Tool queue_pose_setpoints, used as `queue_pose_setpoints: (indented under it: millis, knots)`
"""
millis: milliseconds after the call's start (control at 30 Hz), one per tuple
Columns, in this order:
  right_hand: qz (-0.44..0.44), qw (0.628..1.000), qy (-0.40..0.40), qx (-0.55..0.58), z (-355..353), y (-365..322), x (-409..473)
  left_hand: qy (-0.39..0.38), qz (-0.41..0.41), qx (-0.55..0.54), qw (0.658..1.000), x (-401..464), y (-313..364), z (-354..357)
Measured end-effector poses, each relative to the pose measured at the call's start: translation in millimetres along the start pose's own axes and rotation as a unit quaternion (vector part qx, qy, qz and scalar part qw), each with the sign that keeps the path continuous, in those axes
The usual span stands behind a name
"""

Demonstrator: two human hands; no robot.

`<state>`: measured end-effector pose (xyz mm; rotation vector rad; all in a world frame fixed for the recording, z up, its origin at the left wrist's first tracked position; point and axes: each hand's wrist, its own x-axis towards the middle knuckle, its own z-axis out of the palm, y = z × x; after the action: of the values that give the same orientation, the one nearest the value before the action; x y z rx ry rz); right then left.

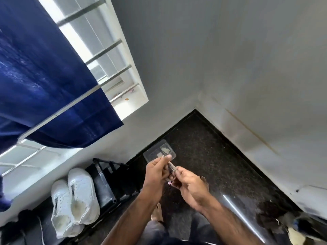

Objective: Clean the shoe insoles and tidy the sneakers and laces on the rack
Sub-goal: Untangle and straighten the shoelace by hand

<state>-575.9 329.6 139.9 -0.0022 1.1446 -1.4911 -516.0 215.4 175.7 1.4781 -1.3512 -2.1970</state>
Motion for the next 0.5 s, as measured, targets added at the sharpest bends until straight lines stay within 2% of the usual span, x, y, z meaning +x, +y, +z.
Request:
queue_pose_setpoints:
  millis: [100,167,267,400,500]
  knots:
    - [0.063,0.994,-0.060,0.060,-38,-24,42,-0.038,-0.013,-0.026,0.999,32,2,20]
    - [0.091,0.990,-0.088,0.056,-55,-37,72,-0.074,-0.002,-0.066,0.995,52,0,28]
    - [0.117,0.986,-0.115,0.014,-76,-45,121,-0.058,0.020,-0.086,0.994,87,-11,27]
    - [0.108,0.984,-0.121,-0.072,-101,-40,196,0.045,0.046,0.041,0.997,155,-37,-3]
    - [0.115,0.983,-0.089,-0.115,-124,-6,258,0.027,-0.032,0.095,0.995,218,-71,-25]
